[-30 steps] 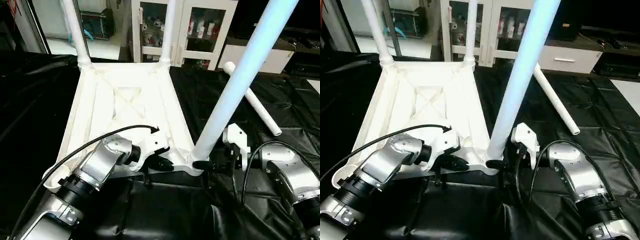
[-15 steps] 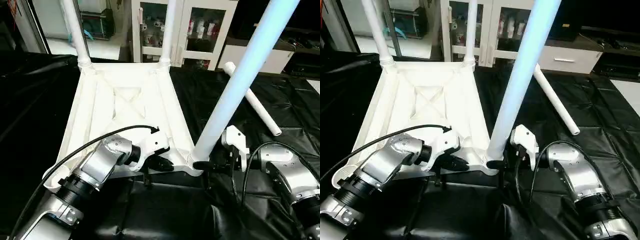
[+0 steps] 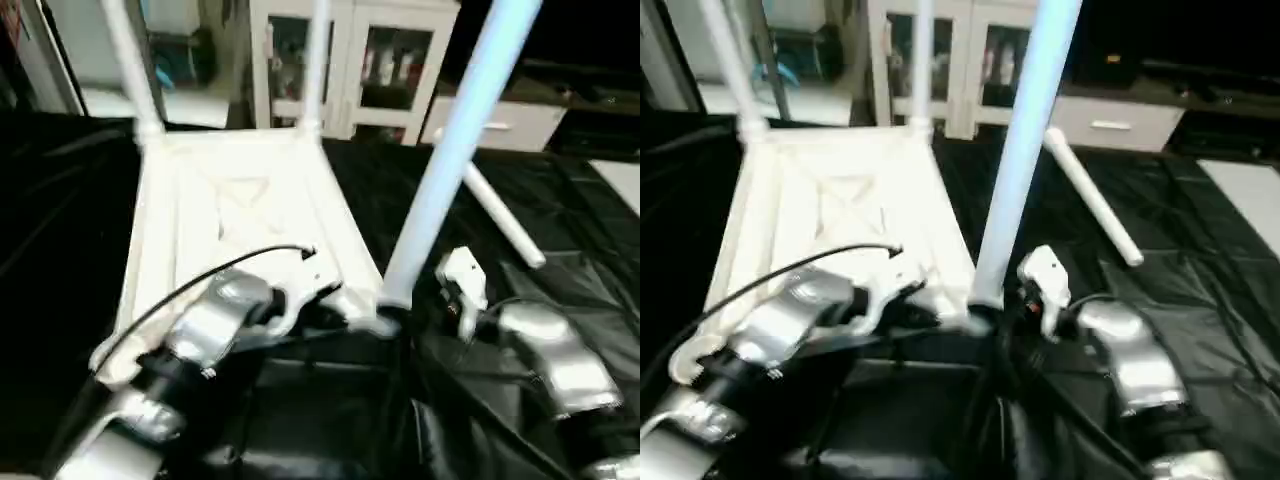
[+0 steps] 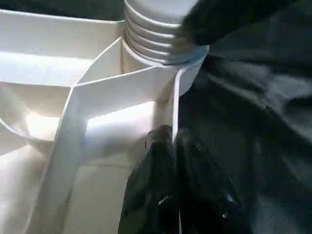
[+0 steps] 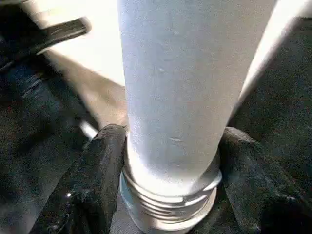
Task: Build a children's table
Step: Rotate leg to tighten
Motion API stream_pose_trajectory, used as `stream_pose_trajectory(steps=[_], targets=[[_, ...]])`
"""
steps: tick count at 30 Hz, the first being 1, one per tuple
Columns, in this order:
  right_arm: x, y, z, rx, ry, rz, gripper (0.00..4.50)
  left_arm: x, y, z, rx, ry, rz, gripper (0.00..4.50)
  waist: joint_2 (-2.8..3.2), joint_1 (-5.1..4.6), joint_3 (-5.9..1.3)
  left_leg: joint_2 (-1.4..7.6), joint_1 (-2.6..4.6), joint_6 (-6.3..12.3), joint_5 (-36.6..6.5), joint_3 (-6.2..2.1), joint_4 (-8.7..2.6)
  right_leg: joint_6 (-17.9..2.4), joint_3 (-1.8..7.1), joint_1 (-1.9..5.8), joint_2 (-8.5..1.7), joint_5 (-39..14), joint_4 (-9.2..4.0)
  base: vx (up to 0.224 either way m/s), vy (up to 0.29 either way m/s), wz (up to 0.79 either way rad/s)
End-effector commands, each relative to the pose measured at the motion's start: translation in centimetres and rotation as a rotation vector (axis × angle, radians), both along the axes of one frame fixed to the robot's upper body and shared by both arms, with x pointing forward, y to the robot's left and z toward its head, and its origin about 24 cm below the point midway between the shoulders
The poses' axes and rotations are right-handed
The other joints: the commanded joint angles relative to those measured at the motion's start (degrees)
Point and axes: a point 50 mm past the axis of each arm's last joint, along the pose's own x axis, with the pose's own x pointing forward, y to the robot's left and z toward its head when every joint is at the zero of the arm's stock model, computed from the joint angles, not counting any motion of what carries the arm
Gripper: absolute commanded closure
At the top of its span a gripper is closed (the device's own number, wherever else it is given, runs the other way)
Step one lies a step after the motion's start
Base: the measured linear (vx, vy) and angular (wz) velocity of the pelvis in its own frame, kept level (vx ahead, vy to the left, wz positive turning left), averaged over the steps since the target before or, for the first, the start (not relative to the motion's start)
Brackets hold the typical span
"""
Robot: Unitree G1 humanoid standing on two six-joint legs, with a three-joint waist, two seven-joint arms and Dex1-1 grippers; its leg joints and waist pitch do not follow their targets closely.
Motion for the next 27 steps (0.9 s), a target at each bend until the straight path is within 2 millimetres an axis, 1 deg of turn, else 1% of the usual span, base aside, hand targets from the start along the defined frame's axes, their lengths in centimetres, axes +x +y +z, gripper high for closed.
stream_pose_trajectory(steps=[1,2,3,4,5,6,7,8,9,10,11,12,13,14,15,16,17,18,19,20,21,22,23,24,25,26,27], targets=[[0.6,1.5,-1.4,-0.024,0.052,-0.164,1.92,0.5,-1.6,-0.6,0.004,-0.012,0.081,4.5,0.03,-0.84,-1.9,3.66,1.55,-3.5,-30.1,-3.43,-5.03,-3.8,0.96,0.12,-4.11,-40.9,-6.63,-0.066,0.008,-0.07],[0.6,1.5,-1.4,-0.024,0.052,-0.164,1.92,0.5,-1.6,-0.6,0.004,-0.012,0.081,4.5,0.24,-1.13,-1.88,3.62,1.77,-3.89,-31.1,-3.64,-4.99,-3.4,0.56,0.05,-4.0,-41.4,-6.96,-0.066,0.008,-0.07],[0.9,1.9,-1.5,-0.021,0.055,-0.234,1.92,1.0,-1.8,-0.6,0.012,-0.037,0.126,4.5,0.39,-1.87,-1.8,3.53,2.22,-4.2,-34.0,-4.0,-4.83,-2.4,-0.78,0.11,-3.76,-41.9,-7.89,-0.078,0.013,-0.04],[1.2,2.3,-1.7,-0.018,0.063,-0.306,1.92,1.5,-1.9,-0.5,0.018,-0.061,0.167,4.5,1.24,-2.63,-1.57,3.91,2.55,-4.65,-38.1,-4.61,-5.36,-2.0,-2.44,0.63,-3.34,-40.1,-8.2,-0.054,0.035,-0.07],[1.4,2.5,-1.8,-0.015,0.07,-0.35,1.92,1.7,-2.0,-0.5,0.02,-0.073,0.187,4.5,2.1,-2.99,-1.51,4.95,1.01,-5.7,-42.7,-5.47,-7.46,-2.4,-2.99,2.81,-2.77,-33.9,-6.15,-0.054,0.035,-0.07],[1.7,2.8,-2.0,-0.007,0.085,-0.433,1.92,2.0,-2.1,-0.5,0.028,-0.096,0.215,4.5,2.21,-3.17,-1.61,5.77,-0.37,-6.34,-44.7,-5.63,-9.01,-3.5,-2.33,4.2,-2.49,-27.8,-3.07,-0.069,0.042,-0.08],[1.9,2.9,-2.3,-0.009,0.107,-0.521,1.93,2.2,-2.2,-0.5,0.035,-0.111,0.231,4.5,2.63,-2.11,-1.0,6.52,-2.38,-7.6,-50.5,-4.22,-12.81,-5.1,-2.23,5.31,-0.92,-19.3,2.61,-0.097,0.008,0.1],[2.1,3.1,-2.7,-0.028,0.125,-0.597,1.93,2.4,-2.3,-0.5,0.045,-0.124,0.243,4.5,1.51,-0.63,-1.12,5.83,-1.51,-6.59,-49.6,-1.69,-13.68,-4.8,-0.66,4.16,-0.16,-16.4,5.04,-0.097,0.008,0.1],[2.3,3.1,-2.9,-0.043,0.135,-0.656,1.93,2.5,-2.4,-0.6,0.056,-0.134,0.246,4.5,-0.35,-0.68,-1.4,4.54,0.48,-6.15,-43.9,-1.38,-10.81,-3.7,1.27,2.17,-1.41,-25.9,2.09,0.001,-0.072,0.24],[2.4,3.0,-3.0,-0.051,0.14,-0.694,1.93,2.5,-2.4,-0.6,0.063,-0.14,0.246,4.5,-2.44,-0.93,-1.61,0.65,6.37,-4.23,-25.3,-2.06,2.75,-0.8,1.77,-4.96,-8.31,-58.0,-9.42,0.041,-0.107,0.05],[2.5,3.0,-3.0,-0.059,0.146,-0.739,1.93,2.6,-2.5,-0.7,0.072,-0.149,0.246,4.5,-1.57,-0.41,-1.6,1.14,1.48,-1.52,-9.7,-4.09,3.04,-0.9,4.59,-0.49,-10.82,-61.2,-8.9,0.041,-0.107,0.05],[2.7,2.9,-3.0,-0.07,0.143,-0.793,1.93,2.6,-2.5,-0.8,0.08,-0.153,0.245,4.5,-1.3,-0.37,-1.97,1.93,-2.2,-1.85,-7.3,-5.09,0.16,-1.3,3.47,3.58,-10.23,-54.5,-6.11,0.069,-0.028,-0.43],[2.9,3.0,-2.8,-0.077,0.134,-0.822,1.93,2.6,-2.5,-0.9,0.091,-0.159,0.238,4.5,0.82,0.02,-2.61,3.24,-1.42,-4.55,-12.0,-5.45,-4.34,-2.1,0.23,2.52,-4.71,-38.9,-4.28,0.074,0.035,-0.29],[3.1,3.3,-2.6,-0.074,0.128,-0.83,1.93,2.5,-2.6,-1.0,0.097,-0.157,0.232,4.5,0.88,-0.67,-3.0,4.07,-0.04,-5.77,-14.6,-5.64,-4.58,-3.5,0.19,1.28,-3.52,-28.5,-2.99,0.074,0.035,-0.29],[3.3,3.6,-2.4,-0.068,0.12,-0.825,1.93,2.5,-2.5,-1.1,0.097,-0.151,0.231,4.5,1.66,-0.98,-3.19,4.27,0.35,-7.35,-14.4,-5.52,-5.03,-8.1,0.5,1.57,-3.09,-10.3,-1.55,0.0,0.0,0.0],[3.4,4.1,-2.1,-0.042,0.115,-0.805,1.93,2.4,-2.5,-1.2,0.107,-0.149,0.224,4.5,0.71,-1.54,-2.49,3.93,-0.18,-6.06,-20.4,-4.72,-5.93,-9.6,0.5,2.17,-3.1,-12.1,-2.2,0.0,0.0,0.0],[3.5,4.3,-2.0,-0.032,0.113,-0.797,1.93,2.4,-2.4,-1.3,0.11,-0.148,0.221,4.5,0.53,-1.61,-2.24,3.71,0.23,-5.84,-24.3,-4.43,-5.8,-9.0,0.62,1.67,-3.24,-17.9,-3.03,0.0,0.0,0.0],[3.5,4.5,-1.9,-0.022,0.108,-0.79,1.93,2.4,-2.4,-1.3,0.113,-0.146,0.22,4.5,0.45,-1.57,-2.19,3.46,0.75,-5.71,-27.3,-4.29,-5.57,-8.3,0.8,1.14,-3.59,-23.1,-3.78,0.0,0.0,0.0],[3.7,4.7,-1.5,-0.017,0.077,-0.779,1.93,2.4,-2.3,-1.4,0.112,-0.142,0.221,4.5,0.15,-1.54,-2.16,3.21,1.06,-5.06,-29.6,-4.28,-5.37,-6.5,0.88,0.77,-4.09,-30.8,-4.77,0.0,0.0,0.0],[3.7,4.7,-1.5,-0.017,0.077,-0.779,1.93,2.4,-2.3,-1.4,0.112,-0.142,0.221,4.5,0.18,-1.43,-2.24,3.22,1.05,-4.77,-29.2,-4.33,-5.39,-5.7,0.89,0.8,-4.29,-32.8,-5.11,0.0,0.0,0.0],[3.7,4.8,-1.3,-0.023,0.063,-0.764,1.93,2.4,-2.3,-1.5,0.114,-0.142,0.218,4.5,0.21,-1.38,-2.33,3.34,0.7,-4.4,-27.7,-4.44,-5.58,-4.7,0.95,0.97,-4.41,-33.9,-5.36,0.0,0.0,0.0],[3.8,4.9,-0.9,-0.013,0.042,-0.751,1.93,2.4,-2.2,-1.5,0.115,-0.14,0.216,4.5,0.37,-1.25,-2.32,3.41,0.73,-4.23,-26.6,-4.36,-5.72,-4.3,0.98,0.86,-4.37,-33.3,-5.58,0.0,0.0,0.0],[3.7,5.3,0.0,0.018,0.006,-0.679,1.93,2.4,-2.0,-1.6,0.125,-0.138,0.203,4.5,0.43,-1.13,-2.4,3.53,0.75,-4.02,-25.4,-4.26,-5.87,-4.6,1.09,0.94,-4.32,-31.6,-5.57,0.0,0.0,0.0],[3.6,5.4,0.2,0.024,-0.007,-0.663,1.93,2.4,-1.9,-1.6,0.128,-0.136,0.199,4.5,0.57,-1.02,-2.44,3.63,0.69,-3.93,-24.4,-4.25,-5.97,-4.8,1.13,1.11,-4.22,-30.1,-5.5,0.0,0.0,0.0],[3.5,5.4,0.6,0.041,-0.021,-0.65,1.58,2.4,-1.9,-1.7,0.13,-0.135,0.195,4.5,0.54,-0.76,-2.52,3.74,0.57,-3.76,-22.4,-4.01,-6.03,-5.6,1.36,1.13,-4.07,-26.7,-5.19,0.0,0.0,0.0],[3.4,5.5,0.9,0.052,-0.031,-0.622,1.37,2.3,-1.8,-1.7,0.131,-0.133,0.193,4.5,0.45,-0.75,-2.45,3.75,0.47,-3.68,-21.7,-3.9,-6.1,-6.0,1.46,1.17,-4.0,-25.4,-5.08,0.0,0.0,0.0],[3.2,5.4,1.1,0.052,-0.037,-0.605,1.23,2.3,-1.7,-1.7,0.13,-0.13,0.19,4.5,0.39,-0.47,-2.56,3.85,0.51,-3.39,-20.2,-3.69,-6.03,-7.0,1.62,1.26,-4.04,-22.7,-4.77,0.0,0.0,0.0]])
